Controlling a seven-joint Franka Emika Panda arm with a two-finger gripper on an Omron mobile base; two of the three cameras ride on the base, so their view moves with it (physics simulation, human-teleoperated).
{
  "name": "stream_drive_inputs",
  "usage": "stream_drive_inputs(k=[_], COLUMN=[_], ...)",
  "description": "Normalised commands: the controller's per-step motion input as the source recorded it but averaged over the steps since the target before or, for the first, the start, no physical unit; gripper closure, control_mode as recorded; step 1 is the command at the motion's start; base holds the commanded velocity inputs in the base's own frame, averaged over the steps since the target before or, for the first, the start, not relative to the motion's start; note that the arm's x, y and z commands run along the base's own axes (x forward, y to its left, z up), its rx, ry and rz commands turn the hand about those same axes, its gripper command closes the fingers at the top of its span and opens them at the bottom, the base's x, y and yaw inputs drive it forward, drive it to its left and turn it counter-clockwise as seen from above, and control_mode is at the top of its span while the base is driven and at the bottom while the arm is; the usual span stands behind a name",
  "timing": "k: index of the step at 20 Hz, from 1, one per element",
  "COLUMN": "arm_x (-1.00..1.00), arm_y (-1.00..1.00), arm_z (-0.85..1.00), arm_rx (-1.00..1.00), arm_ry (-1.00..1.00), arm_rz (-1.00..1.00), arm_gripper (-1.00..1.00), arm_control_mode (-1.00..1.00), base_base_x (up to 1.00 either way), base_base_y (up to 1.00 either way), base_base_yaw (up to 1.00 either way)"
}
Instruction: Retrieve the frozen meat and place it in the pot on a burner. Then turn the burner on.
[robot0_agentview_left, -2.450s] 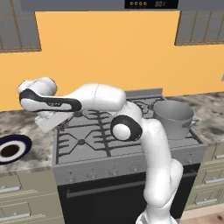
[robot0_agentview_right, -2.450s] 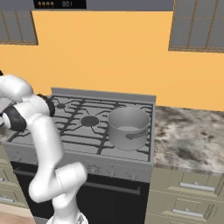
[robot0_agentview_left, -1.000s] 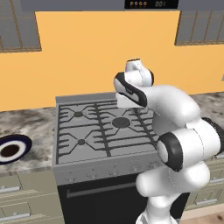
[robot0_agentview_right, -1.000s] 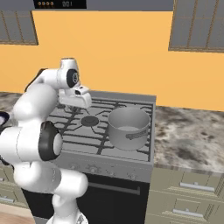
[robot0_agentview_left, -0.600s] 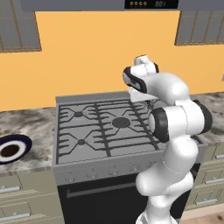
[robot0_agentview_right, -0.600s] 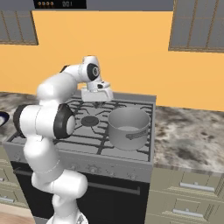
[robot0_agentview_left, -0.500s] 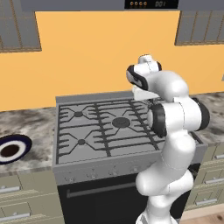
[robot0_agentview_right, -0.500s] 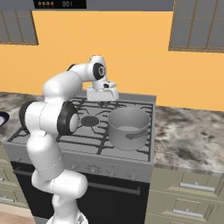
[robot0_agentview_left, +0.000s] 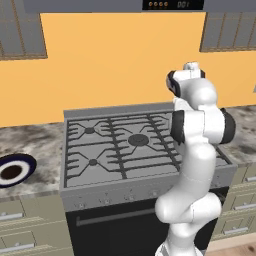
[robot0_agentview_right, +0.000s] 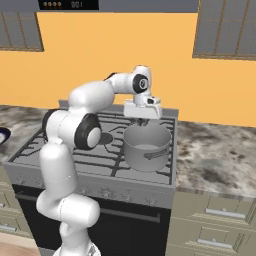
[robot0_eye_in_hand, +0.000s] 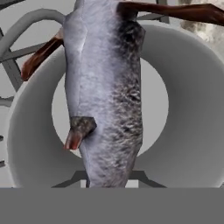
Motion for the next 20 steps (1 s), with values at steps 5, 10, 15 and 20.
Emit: stream_drive_inputs(k=[5, 10, 15, 20], arm_x=[0.00, -0.19, -0.27, -0.13], arm_y=[-0.02, -0.13, -0.03, -0.02], arm_z=[-0.09, -0.23, -0.27, -0.45], arm_rx=[0.04, 0.03, 0.00, 0.02], arm_ry=[0.01, 0.00, 0.00, 0.03], arm_rz=[0.00, 0.00, 0.00, 0.00], arm_gripper=[1.00, 1.00, 1.00, 1.00], arm_control_mode=[-1.00, -1.00, -1.00, -1.00], base_base_x=[0.00, 0.00, 0.00, 0.00], base_base_y=[0.00, 0.00, 0.00, 0.00], base_base_yaw=[0.00, 0.00, 0.00, 0.00])
